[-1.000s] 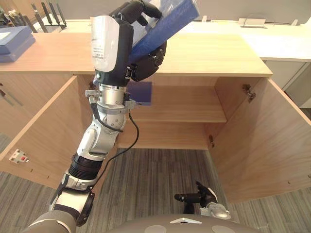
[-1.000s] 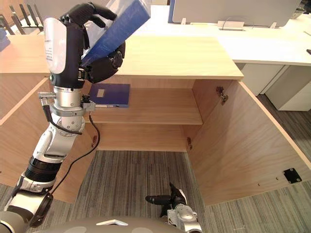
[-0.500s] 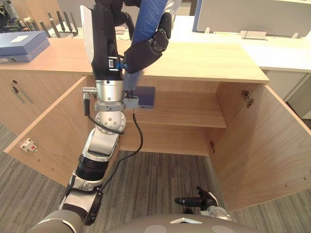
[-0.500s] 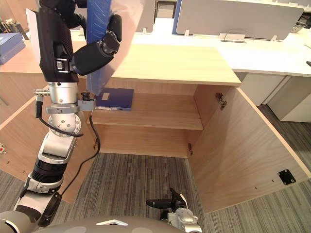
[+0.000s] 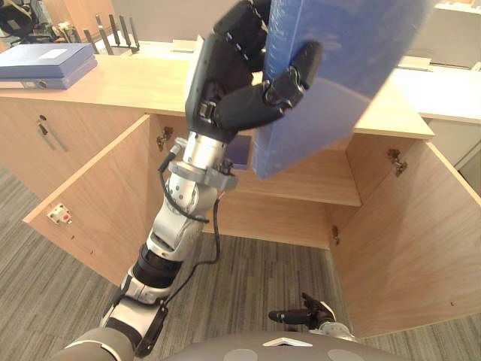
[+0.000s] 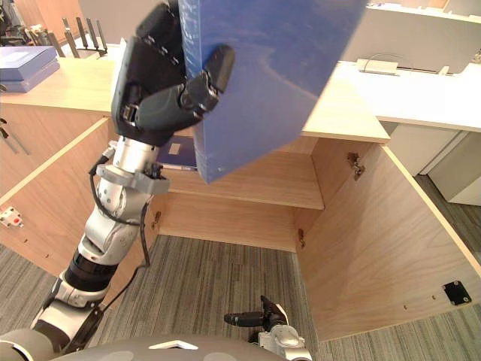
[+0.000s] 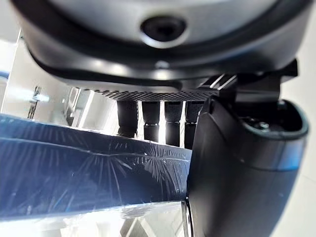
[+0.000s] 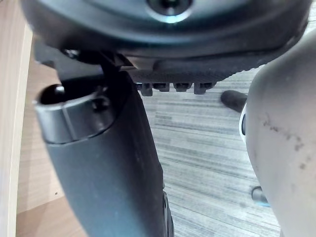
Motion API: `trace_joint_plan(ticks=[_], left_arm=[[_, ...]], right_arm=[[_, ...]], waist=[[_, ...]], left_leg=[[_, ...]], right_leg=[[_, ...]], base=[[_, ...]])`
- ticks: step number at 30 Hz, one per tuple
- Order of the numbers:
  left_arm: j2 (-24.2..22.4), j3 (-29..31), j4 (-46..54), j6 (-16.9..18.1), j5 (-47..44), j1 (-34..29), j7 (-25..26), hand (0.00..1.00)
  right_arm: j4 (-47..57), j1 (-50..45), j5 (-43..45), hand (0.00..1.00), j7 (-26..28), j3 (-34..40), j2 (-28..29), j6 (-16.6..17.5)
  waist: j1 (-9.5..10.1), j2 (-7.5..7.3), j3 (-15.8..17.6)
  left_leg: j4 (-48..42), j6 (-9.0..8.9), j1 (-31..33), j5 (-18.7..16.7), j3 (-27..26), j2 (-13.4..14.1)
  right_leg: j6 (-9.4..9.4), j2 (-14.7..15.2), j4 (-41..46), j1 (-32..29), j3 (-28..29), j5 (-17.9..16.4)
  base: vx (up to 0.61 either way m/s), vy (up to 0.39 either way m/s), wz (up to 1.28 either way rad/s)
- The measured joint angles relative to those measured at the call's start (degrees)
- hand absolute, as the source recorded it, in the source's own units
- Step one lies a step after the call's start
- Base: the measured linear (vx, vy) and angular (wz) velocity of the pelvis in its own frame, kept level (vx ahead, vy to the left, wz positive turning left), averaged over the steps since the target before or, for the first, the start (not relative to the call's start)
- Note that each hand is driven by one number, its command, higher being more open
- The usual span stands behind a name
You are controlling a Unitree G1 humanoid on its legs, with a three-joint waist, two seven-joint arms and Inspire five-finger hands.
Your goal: Walk over to the cabinet, pick up the folder, carry it to the office cabinet, place the folder inside the office cabinet, then close the office cabinet door
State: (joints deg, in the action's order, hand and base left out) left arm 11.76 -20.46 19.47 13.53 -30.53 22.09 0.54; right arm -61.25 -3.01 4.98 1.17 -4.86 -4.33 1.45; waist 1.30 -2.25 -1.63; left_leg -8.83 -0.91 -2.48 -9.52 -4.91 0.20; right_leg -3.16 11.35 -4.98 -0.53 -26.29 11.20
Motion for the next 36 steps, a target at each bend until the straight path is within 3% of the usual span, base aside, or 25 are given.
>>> trace_joint_plan(ticks=[9,20,27,36], left_arm=[[2.88,-2.99,0.67,-2.81,-7.32,-4.83,-6.66,0.00],[4.92,-4.32,-3.17,-4.88,-5.22,-12.39,-8.87,0.00],[4.90,0.72,-17.83,-5.53,4.82,-20.28,-5.73,0.00],[4.53,13.12,-25.22,-6.24,12.42,-22.81,-0.96,0.00]], right_arm=[[-2.08,0.66,-0.01,1.00,0.73,-0.33,-0.49,0.00],[-3.63,1.61,-0.01,1.00,1.05,-1.84,-0.75,0.11],[-3.05,1.86,-0.02,1.00,1.21,-2.53,-1.18,0.19],[-1.23,1.73,-0.02,1.00,1.12,-1.85,-1.59,0.17]], waist=[[0.00,1.00,-0.96],[0.02,0.92,-0.74],[-0.29,0.77,0.79],[-0.68,1.32,2.57]], left_leg=[[-0.20,-0.21,-0.13,0.01,-0.25,0.59],[0.12,-0.37,-1.79,-0.03,-1.27,0.63],[0.14,-1.16,-3.01,-1.02,-2.30,1.04],[1.31,-1.09,-4.15,-0.96,-2.59,1.67]], right_leg=[[0.18,-0.55,0.00,0.16,0.27,-0.13],[0.22,-0.74,-0.01,1.02,1.44,-0.09],[0.08,-1.59,-0.03,1.62,2.56,-0.70],[0.25,-2.44,-0.02,1.93,2.81,-0.95]], base=[[-0.03,-0.003,-0.01],[-0.01,0.008,-0.05],[-0.02,-0.007,-0.09],[0.03,0.005,-0.03]])
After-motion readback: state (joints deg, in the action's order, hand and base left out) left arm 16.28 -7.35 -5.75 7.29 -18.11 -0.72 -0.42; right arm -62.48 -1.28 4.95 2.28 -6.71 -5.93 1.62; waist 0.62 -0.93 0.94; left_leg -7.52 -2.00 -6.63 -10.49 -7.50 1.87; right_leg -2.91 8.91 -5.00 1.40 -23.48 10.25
